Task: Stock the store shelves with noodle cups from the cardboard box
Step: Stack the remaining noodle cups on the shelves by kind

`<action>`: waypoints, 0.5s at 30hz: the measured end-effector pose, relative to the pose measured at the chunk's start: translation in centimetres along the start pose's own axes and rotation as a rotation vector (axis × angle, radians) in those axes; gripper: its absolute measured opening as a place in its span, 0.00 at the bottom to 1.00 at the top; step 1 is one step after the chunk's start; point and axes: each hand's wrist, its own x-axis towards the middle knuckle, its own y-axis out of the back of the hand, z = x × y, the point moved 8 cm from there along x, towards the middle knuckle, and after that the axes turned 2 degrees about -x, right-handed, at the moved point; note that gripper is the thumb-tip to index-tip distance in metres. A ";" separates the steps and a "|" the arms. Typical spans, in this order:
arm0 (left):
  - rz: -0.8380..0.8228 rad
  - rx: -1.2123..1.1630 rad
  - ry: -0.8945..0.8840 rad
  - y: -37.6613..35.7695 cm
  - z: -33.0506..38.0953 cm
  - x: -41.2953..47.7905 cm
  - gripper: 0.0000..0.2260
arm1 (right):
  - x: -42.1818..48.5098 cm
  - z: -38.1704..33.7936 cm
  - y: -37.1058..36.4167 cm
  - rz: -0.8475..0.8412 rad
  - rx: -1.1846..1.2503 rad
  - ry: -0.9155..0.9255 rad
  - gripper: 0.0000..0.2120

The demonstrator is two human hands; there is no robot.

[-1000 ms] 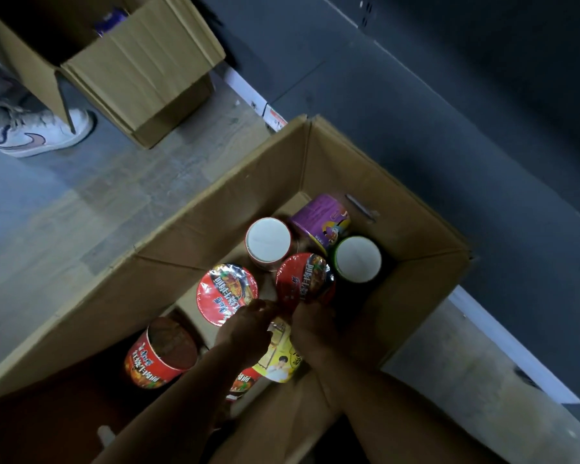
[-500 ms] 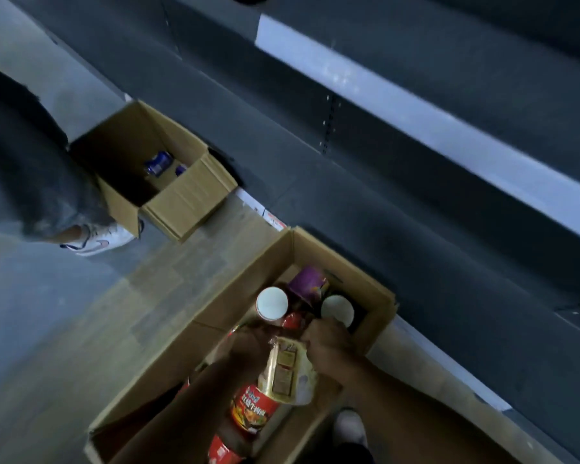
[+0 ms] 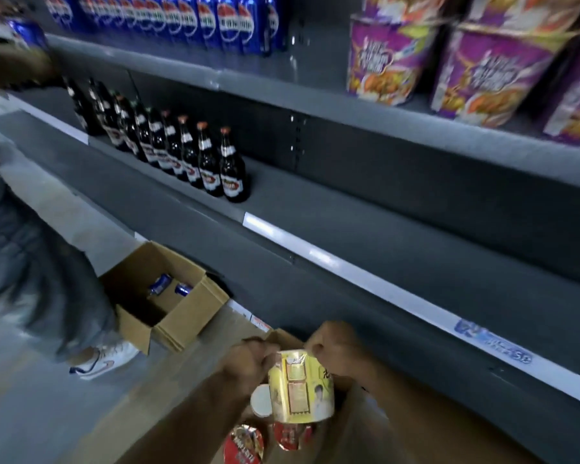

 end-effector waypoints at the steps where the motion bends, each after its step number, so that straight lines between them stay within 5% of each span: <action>1: -0.059 -0.029 -0.002 1.1 1.4 0.0 0.31 | -0.7 -0.4 1.8 0.016 0.024 0.029 0.12; 6: -0.011 -0.168 -0.148 7.1 7.0 0.8 0.33 | -4.9 -0.4 10.5 0.168 0.127 0.044 0.11; 15: -0.018 -0.358 -0.252 13.6 18.2 0.5 0.09 | -14.4 3.6 21.4 0.373 0.409 -0.036 0.08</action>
